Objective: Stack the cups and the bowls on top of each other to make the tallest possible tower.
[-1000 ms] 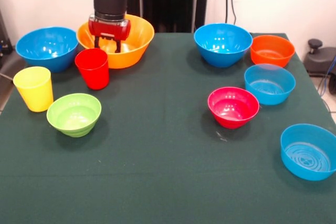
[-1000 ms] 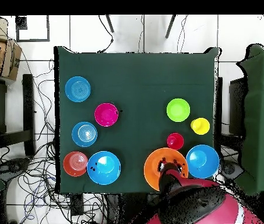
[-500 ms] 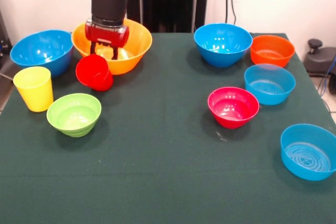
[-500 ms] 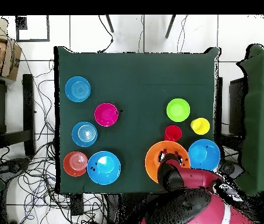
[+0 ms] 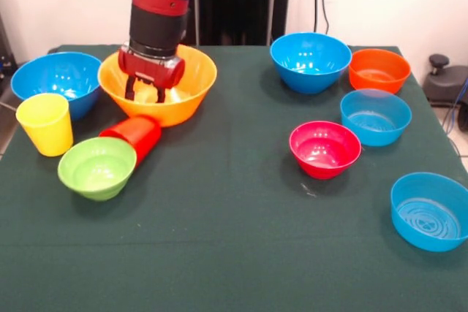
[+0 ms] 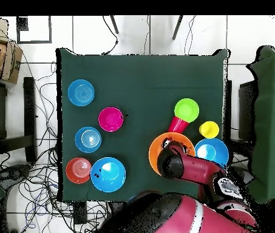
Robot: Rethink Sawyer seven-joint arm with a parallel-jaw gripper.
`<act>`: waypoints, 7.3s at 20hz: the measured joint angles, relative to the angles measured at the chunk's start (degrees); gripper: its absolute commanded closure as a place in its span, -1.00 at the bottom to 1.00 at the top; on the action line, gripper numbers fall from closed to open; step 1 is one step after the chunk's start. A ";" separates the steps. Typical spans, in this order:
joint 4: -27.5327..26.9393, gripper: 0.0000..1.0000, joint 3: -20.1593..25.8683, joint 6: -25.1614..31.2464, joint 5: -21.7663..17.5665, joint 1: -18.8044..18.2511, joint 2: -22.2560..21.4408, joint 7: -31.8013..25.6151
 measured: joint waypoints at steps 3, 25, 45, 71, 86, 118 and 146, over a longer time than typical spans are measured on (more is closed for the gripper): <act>-1.51 -1.00 -0.90 0.72 5.73 2.61 0.10 1.17; -22.48 -1.00 -14.46 14.65 37.32 19.70 7.15 10.94; -14.43 -1.00 1.93 11.45 -6.14 -16.76 -2.09 7.25; -15.30 -1.00 4.63 11.52 -16.91 -10.04 -0.45 7.25; -11.42 -1.00 11.26 16.32 -17.69 -15.47 -9.16 7.25; -12.07 -1.00 17.86 28.48 -17.68 -17.46 -10.82 7.25; -28.42 -1.00 27.73 44.91 -17.98 -20.48 -7.53 7.22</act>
